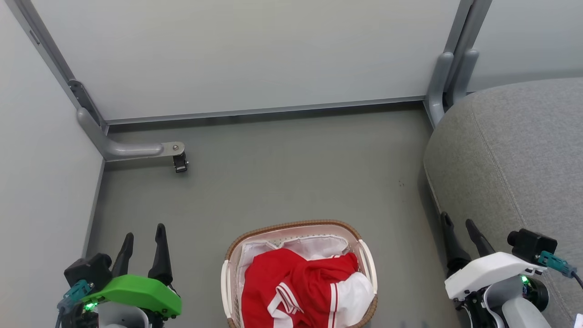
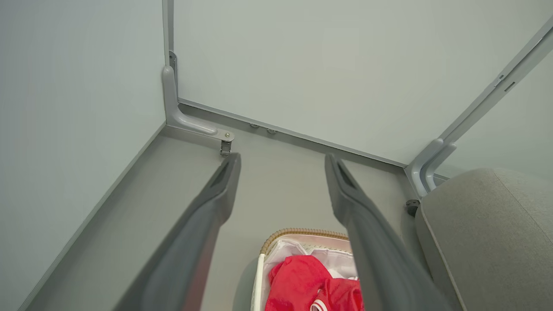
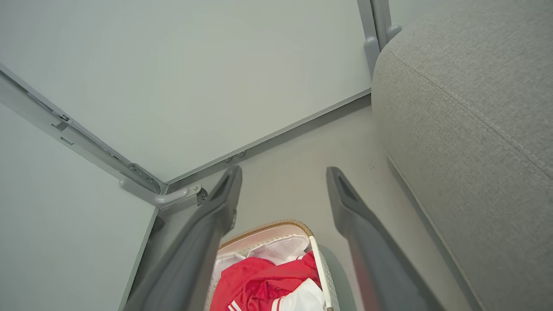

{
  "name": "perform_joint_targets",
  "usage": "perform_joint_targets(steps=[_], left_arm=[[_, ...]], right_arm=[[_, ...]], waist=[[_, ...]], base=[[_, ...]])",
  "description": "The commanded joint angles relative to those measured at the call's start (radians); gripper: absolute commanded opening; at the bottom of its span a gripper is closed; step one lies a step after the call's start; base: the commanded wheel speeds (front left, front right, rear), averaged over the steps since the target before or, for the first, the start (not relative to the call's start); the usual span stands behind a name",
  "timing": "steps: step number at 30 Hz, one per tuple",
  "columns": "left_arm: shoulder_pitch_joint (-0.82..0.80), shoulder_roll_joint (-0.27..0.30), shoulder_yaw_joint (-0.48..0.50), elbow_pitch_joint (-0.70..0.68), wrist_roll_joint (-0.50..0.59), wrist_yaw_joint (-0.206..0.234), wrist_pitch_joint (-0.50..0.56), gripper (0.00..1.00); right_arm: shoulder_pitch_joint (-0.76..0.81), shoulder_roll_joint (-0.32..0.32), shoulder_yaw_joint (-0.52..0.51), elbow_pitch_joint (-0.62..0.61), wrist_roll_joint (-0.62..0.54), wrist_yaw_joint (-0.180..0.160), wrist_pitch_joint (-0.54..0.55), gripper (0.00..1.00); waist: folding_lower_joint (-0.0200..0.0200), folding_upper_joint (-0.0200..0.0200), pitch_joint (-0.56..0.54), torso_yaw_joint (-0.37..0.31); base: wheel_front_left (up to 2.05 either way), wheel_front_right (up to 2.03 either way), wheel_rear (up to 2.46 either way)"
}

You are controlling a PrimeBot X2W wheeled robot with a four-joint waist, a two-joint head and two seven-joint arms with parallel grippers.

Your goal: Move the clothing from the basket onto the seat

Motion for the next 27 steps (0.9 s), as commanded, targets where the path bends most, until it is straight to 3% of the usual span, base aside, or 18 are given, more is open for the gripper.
perform_joint_targets(steps=[1,13,27], left_arm=[[-0.015,0.013,-0.009,-0.005,0.034,0.008,-0.009,1.00],[-0.006,0.027,-0.047,0.009,0.148,0.024,-0.039,1.00],[0.011,0.003,-0.014,0.003,0.255,0.033,-0.072,1.00]], right_arm=[[-0.024,-0.010,0.005,0.000,-0.036,0.000,-0.012,1.00],[-0.030,-0.015,0.026,0.039,-0.172,0.000,-0.042,1.00],[-0.034,-0.001,0.016,0.067,-0.313,0.000,-0.075,1.00]], waist=[[0.0000,0.0000,0.000,0.000],[0.0000,0.0000,0.000,0.003],[0.0000,0.0000,0.001,0.005]], base=[[0.00,0.00,0.00],[0.00,0.00,0.00],[0.00,0.00,0.00]])
